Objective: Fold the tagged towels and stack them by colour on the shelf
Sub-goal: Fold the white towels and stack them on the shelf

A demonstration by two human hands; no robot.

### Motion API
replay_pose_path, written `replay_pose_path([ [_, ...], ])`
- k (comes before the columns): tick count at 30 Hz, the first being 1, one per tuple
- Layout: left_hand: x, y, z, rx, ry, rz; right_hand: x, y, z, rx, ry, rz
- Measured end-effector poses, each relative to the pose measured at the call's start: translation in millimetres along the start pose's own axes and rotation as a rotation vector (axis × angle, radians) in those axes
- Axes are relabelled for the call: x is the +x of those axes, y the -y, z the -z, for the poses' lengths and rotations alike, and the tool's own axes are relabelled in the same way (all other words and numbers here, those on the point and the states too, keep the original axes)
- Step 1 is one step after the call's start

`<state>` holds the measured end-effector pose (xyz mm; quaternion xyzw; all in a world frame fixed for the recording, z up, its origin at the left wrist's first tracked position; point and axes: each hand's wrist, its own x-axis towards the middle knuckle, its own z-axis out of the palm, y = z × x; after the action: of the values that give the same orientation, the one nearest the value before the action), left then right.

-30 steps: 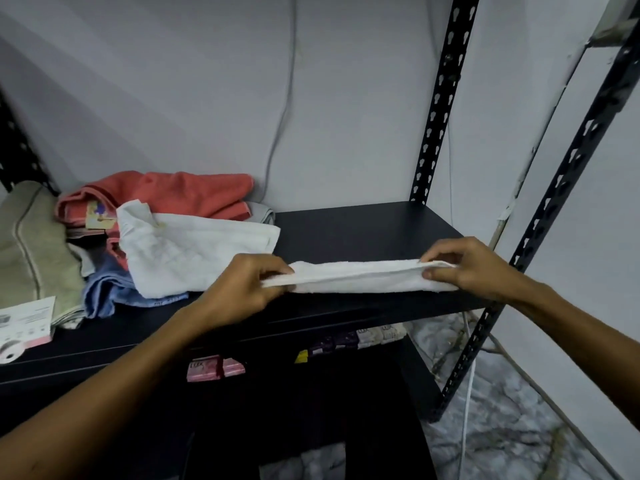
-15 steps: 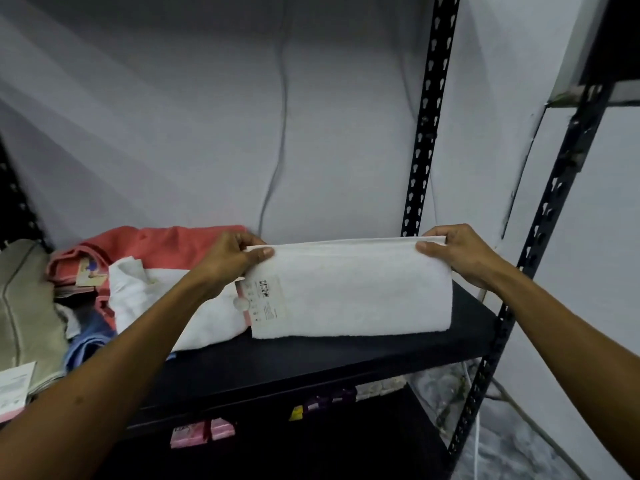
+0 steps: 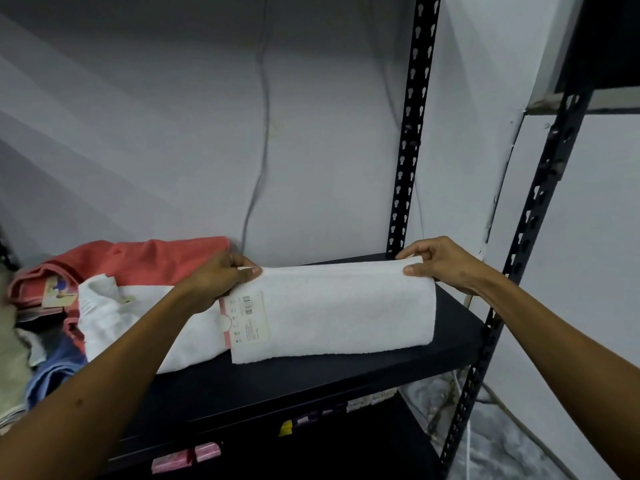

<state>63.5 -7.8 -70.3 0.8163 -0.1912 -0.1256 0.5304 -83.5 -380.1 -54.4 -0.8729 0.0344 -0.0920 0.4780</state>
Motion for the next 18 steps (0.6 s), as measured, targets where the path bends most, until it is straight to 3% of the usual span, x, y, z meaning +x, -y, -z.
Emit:
replay_pose_path([
  [3,4,3,-8,-0.117,0.212,0.169,1,-11,6,0.012,-0.001,-0.093],
  [5,8,9,-18,-0.011,0.265,0.206,5,-21,8,-0.042,0.008,-0.135],
  [12,39,17,-66,0.855,0.152,-0.033,21,-66,-11,-0.279,0.027,-0.185],
  [18,57,26,-95,0.912,0.164,-0.062,26,-85,-13,-0.459,-0.061,-0.305],
])
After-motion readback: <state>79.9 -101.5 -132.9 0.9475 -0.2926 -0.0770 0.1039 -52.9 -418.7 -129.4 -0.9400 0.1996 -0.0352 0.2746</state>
